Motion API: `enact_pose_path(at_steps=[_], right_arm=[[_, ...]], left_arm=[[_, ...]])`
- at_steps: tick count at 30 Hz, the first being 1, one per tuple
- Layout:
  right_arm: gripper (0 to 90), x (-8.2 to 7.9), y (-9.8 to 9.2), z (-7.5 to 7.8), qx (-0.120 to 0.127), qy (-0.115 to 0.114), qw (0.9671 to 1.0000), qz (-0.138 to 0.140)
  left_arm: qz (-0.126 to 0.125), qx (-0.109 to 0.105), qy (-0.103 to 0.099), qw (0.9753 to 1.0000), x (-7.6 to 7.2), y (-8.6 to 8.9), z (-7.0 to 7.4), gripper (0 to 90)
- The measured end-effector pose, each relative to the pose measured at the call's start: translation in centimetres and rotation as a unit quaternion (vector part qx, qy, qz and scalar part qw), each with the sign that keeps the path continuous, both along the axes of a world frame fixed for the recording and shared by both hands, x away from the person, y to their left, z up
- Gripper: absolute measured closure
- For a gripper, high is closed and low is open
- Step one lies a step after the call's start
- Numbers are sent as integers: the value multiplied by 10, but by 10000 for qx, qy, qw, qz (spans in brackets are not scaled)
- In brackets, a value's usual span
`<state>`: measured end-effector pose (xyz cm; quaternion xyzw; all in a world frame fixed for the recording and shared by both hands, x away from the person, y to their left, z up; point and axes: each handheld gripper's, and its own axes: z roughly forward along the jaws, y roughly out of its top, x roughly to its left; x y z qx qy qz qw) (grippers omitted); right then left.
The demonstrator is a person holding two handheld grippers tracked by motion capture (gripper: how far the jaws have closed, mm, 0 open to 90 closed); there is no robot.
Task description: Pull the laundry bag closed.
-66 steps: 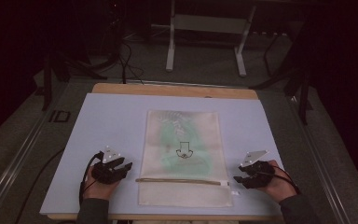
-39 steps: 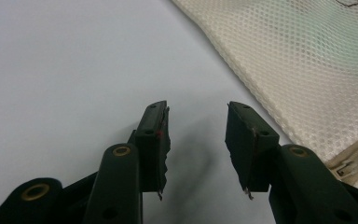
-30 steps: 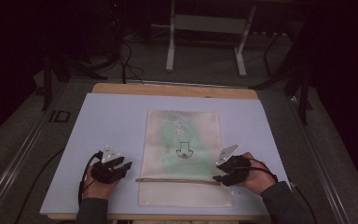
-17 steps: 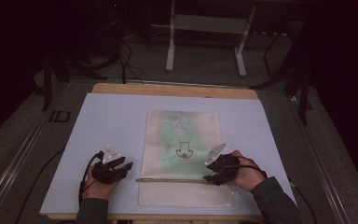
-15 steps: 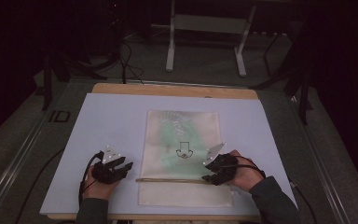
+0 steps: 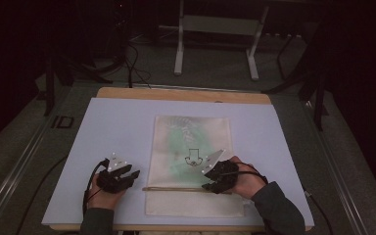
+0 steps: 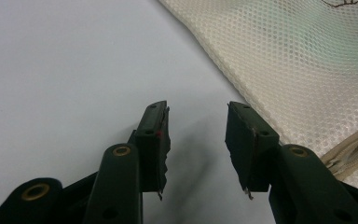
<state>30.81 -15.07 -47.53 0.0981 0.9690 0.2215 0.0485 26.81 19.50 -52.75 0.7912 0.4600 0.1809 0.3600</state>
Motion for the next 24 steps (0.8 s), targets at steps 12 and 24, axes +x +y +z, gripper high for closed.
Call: enact_pose_path(at_steps=[12, 24], right_arm=[[596, -1, 27, 1, 35, 48, 9997, 242], [606, -2, 50, 0, 62, 94, 9989, 446]], left_arm=[[-6, 1, 14, 10000, 0, 0, 0, 585], [-10, -12, 27, 10000, 0, 0, 0, 585]])
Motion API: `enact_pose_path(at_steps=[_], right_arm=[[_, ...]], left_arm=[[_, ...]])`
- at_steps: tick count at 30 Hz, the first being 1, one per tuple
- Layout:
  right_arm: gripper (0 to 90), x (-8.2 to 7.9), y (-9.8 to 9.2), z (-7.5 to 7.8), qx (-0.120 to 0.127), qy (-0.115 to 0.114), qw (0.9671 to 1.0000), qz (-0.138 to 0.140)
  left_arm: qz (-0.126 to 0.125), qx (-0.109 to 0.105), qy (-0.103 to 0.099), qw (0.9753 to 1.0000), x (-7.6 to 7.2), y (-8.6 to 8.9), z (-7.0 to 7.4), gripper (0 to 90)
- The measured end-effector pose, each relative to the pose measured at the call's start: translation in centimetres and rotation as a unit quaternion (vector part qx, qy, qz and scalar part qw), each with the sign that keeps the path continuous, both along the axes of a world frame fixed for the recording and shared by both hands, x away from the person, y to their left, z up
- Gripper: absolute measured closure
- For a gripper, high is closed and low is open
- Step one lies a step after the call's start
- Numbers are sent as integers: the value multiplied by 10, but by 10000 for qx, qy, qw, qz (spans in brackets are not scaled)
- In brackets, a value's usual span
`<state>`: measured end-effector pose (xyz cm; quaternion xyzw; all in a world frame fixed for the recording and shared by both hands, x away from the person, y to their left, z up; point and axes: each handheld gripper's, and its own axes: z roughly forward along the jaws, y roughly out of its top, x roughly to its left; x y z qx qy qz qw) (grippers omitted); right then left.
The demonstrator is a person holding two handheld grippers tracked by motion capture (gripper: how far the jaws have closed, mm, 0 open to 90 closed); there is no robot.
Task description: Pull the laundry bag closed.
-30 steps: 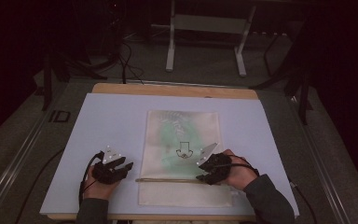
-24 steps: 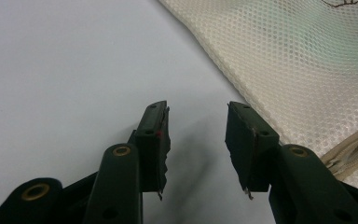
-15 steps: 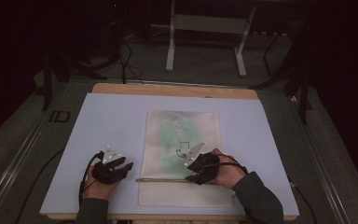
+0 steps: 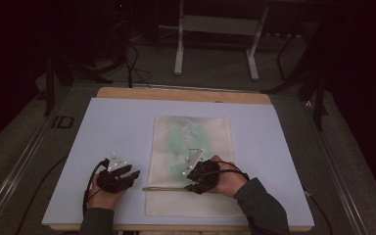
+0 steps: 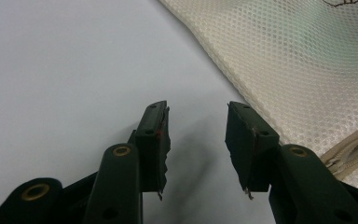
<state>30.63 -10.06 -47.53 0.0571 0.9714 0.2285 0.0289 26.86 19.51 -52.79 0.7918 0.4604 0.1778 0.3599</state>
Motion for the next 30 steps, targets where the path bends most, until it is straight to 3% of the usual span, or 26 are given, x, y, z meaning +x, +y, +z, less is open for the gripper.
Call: enact_pose_path(at_steps=[30], right_arm=[[644, -2, 46, -7, -42, 79, 9992, 378]], left_arm=[[-15, -12, 4, 10000, 0, -1, 0, 585]])
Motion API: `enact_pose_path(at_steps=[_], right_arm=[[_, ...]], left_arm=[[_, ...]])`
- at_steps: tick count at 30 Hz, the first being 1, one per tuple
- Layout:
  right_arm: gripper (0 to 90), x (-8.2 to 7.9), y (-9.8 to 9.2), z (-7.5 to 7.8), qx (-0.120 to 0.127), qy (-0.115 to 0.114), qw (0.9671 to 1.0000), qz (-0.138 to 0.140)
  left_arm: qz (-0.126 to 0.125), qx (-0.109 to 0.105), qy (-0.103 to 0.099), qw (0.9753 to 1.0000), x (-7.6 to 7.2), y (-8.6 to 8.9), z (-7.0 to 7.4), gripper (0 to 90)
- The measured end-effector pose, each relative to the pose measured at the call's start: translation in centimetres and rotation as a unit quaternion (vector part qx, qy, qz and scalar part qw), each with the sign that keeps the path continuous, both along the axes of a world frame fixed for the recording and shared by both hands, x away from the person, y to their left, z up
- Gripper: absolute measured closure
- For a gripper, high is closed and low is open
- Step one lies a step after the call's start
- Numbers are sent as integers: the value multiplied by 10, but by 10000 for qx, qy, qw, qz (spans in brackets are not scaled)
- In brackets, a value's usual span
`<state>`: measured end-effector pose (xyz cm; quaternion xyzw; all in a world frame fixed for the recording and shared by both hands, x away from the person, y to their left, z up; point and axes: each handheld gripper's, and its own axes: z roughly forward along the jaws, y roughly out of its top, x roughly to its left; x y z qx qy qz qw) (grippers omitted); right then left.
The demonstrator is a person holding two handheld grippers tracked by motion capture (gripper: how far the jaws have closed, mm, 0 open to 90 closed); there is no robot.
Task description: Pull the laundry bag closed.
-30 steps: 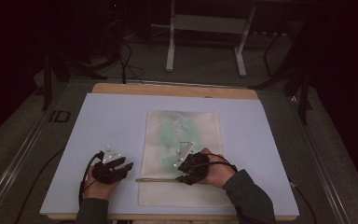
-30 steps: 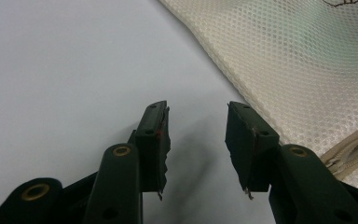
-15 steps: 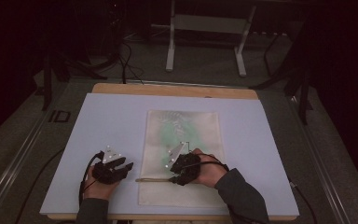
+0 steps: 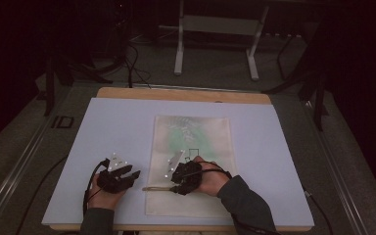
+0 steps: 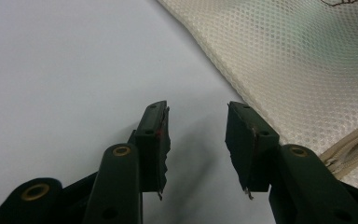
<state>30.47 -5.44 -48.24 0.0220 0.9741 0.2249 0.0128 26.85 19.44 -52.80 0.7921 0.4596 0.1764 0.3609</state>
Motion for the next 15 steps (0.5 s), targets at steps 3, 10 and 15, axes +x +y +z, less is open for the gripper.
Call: enact_pose_path(at_steps=[3, 10, 15], right_arm=[[649, 0, 5, 0, 10, 10, 10000, 36], [652, 0, 16, 0, 38, 29, 9999, 105], [662, 0, 25, -2, 64, 56, 9999, 148]], left_arm=[[5, -6, -2, 10000, 0, 1, 0, 584], [1, -2, -8, 10000, 0, 0, 0, 583], [6, -9, -12, 10000, 0, 0, 0, 583]])
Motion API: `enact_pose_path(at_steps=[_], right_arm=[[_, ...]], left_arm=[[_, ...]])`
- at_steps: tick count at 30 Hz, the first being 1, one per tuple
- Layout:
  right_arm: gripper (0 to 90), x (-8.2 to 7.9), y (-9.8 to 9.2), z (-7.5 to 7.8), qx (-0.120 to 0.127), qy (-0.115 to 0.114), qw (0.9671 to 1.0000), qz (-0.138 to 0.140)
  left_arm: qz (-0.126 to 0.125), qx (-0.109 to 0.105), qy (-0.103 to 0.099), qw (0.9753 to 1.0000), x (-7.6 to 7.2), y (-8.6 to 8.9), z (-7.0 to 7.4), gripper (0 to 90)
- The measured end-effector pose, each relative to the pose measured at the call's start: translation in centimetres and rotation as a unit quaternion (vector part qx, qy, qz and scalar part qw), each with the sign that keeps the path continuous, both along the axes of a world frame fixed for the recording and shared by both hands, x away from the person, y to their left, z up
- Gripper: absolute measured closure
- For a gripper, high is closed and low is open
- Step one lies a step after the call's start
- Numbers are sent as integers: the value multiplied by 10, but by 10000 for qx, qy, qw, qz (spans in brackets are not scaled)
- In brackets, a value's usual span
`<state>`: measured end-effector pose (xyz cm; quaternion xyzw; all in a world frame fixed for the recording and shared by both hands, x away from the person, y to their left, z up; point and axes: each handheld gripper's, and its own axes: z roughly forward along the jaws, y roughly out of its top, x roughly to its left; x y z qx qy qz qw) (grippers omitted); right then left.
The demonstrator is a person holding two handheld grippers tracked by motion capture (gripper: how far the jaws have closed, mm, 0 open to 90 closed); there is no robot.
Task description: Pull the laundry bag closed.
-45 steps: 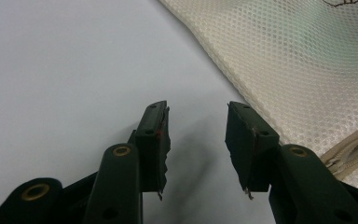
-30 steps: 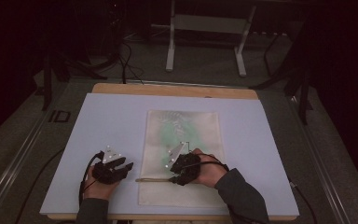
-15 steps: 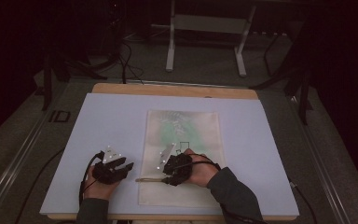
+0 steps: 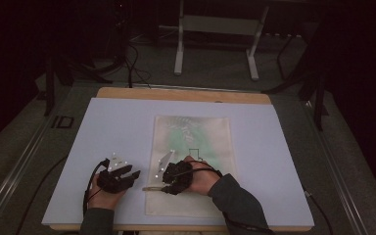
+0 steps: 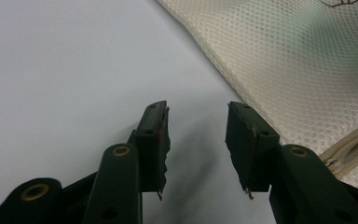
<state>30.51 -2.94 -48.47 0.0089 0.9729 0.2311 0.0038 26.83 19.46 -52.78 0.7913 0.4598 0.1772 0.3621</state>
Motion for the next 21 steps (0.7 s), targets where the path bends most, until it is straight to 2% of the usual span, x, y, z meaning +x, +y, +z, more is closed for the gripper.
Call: enact_pose_path(at_steps=[13, 21], right_arm=[[743, -2, 23, -5, 71, 20, 9999, 109], [747, -3, 37, -7, 112, 26, 9999, 116]], left_arm=[[25, -14, 4, 10000, 0, 2, 0, 582], [44, -40, 1, 10000, 0, 3, 1, 580]])
